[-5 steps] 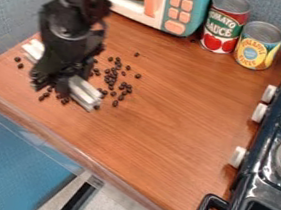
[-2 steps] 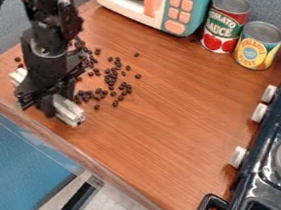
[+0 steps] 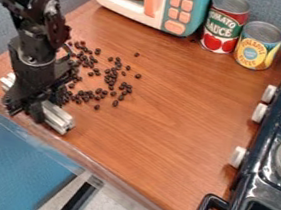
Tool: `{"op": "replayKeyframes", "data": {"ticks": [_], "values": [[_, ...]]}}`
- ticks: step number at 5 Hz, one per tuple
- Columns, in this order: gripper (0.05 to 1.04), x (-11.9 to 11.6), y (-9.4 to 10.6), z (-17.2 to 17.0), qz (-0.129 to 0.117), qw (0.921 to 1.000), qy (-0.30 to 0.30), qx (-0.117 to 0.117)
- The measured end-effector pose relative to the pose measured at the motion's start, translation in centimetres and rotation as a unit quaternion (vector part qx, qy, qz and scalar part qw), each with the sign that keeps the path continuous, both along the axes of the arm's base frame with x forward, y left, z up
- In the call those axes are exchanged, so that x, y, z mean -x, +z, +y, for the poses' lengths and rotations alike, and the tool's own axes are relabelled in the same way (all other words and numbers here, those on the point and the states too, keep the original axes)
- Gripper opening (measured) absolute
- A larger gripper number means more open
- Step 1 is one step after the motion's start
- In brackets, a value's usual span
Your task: Sweep into pile
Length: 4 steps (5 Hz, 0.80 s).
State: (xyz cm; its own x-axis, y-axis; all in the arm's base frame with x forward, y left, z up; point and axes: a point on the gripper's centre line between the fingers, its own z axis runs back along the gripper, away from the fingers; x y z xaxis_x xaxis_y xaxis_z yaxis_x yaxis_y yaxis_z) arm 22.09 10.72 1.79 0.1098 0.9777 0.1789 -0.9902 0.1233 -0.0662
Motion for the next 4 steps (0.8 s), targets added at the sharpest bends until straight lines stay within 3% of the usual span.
{"op": "replayKeyframes", "data": {"ticks": [2, 4], "values": [[0.393, -0.5, -0.8, 0.0, 0.007, 1.0000, 0.007, 0.001], [0.393, -2.9, -1.0, 0.0, 0.001, 0.9996, 0.029, 0.000]]}}
